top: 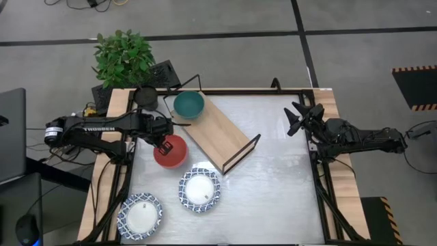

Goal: Place and stack bowls onto a shelf
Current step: Stack the orange bowl on the green bowl

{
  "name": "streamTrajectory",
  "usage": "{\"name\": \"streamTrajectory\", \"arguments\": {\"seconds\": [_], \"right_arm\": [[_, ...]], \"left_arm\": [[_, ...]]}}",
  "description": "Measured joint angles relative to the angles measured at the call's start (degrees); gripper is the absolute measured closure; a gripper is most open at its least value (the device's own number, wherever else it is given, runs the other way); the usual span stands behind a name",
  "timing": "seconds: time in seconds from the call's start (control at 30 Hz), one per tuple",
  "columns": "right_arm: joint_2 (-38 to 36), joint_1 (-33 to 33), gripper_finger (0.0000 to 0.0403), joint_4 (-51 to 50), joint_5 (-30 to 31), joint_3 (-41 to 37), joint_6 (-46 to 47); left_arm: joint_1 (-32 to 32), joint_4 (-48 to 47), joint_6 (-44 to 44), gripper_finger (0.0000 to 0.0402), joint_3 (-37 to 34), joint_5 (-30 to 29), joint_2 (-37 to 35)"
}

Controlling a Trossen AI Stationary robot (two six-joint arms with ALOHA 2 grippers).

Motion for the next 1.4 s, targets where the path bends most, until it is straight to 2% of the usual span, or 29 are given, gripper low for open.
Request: {"name": "streamTrajectory", "arguments": {"seconds": [0.17, 0.43, 0.57, 0.83, 1.07, 1.4], "right_arm": [[0.0, 0.0, 0.0143, -0.01, 0.0, 0.0, 0.01], [0.0, 0.0, 0.0143, -0.05, 0.0, 0.02, 0.0], [-0.02, 0.0, 0.0143, -0.98, 0.0, 0.04, 0.07], [-0.02, 0.0, 0.0143, -4.38, 0.0, 0.04, 2.42], [-0.02, 0.02, 0.0143, -4.3, 1.53, 0.04, 2.58], [-0.02, 0.02, 0.0143, -4.25, 1.51, 0.04, 2.58]], "left_arm": [[0.0, -0.39, -0.15, 0.0399, 0.69, 0.31, 0.04], [0.15, -0.79, 1.42, 0.0401, 6.66, -0.97, 0.11], [1.76, -0.63, 2.51, 0.0401, 10.45, -2.61, 0.11], [6.32, -0.42, 5.49, 0.0401, 14.95, -0.91, 0.09], [12.9, 6.7, 5.53, 0.0401, 17.36, -0.98, 0.09], [22.57, 25.44, 9.13, 0.0401, 19.36, -1.83, 0.9]]}}
